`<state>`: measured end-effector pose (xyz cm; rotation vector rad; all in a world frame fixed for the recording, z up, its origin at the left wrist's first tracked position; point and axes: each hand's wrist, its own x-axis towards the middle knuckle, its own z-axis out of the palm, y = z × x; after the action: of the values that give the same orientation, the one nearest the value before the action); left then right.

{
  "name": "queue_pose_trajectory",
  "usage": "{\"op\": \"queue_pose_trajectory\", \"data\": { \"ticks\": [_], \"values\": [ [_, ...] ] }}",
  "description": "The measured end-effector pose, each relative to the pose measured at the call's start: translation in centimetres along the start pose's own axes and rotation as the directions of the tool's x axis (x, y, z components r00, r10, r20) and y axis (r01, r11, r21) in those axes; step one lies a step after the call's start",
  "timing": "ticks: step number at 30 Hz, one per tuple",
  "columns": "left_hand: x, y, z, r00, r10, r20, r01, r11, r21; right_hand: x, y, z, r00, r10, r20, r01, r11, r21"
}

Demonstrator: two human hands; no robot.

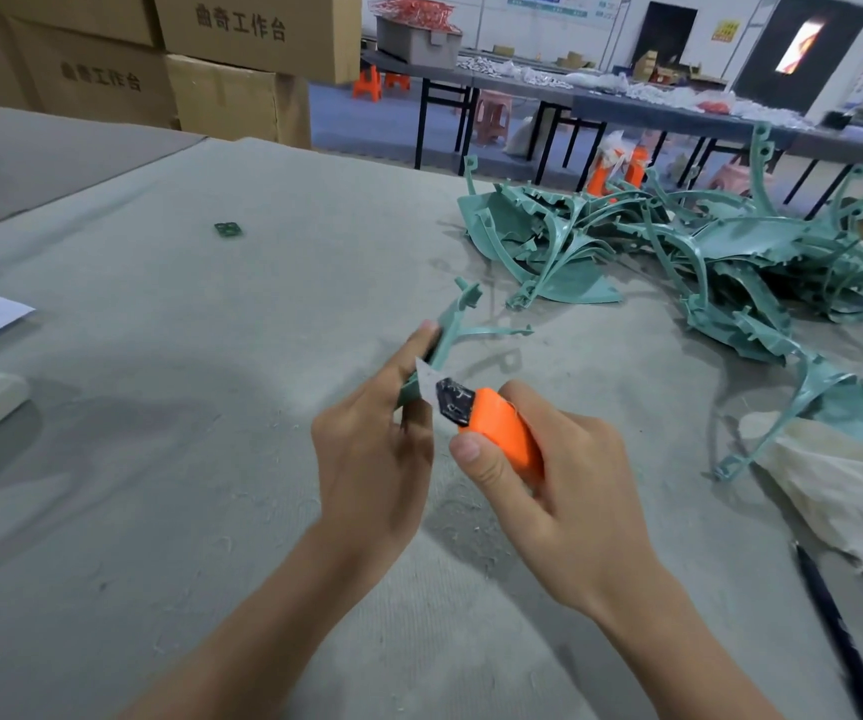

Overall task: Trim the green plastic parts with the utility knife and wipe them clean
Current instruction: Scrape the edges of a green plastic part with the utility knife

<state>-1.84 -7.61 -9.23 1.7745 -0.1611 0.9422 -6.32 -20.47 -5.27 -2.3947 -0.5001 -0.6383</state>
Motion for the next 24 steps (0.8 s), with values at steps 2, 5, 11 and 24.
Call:
{"op": "queue_pose_trajectory", "data": {
  "ticks": [2,5,11,24],
  "values": [
    [0.0,-0.1,-0.1,1.0,-0.008,0.008,0.008,1.0,0.019,0.1,-0.1,-0.1,1.0,0.009,0.005,-0.009,1.0,-0.008],
    [0.4,0.0,-0.5,0.996,0.085,0.005,-0.085,0.994,0.07,0.1,0.0,-0.4,1.0,0.02,0.024,-0.02,1.0,-0.009],
    [0.4,-0.3,-0.4,0.948,0.318,0.007,-0.314,0.932,0.179,0.4,0.8,-0.9,0.997,0.076,0.008,-0.076,0.997,-0.028],
    [1.2,-0.9,-1.2,0.839,0.542,0.049,-0.535,0.804,0.261,-0.1,1.6,-0.9,0.997,0.072,-0.014,-0.07,0.991,0.111]
  ]
}}
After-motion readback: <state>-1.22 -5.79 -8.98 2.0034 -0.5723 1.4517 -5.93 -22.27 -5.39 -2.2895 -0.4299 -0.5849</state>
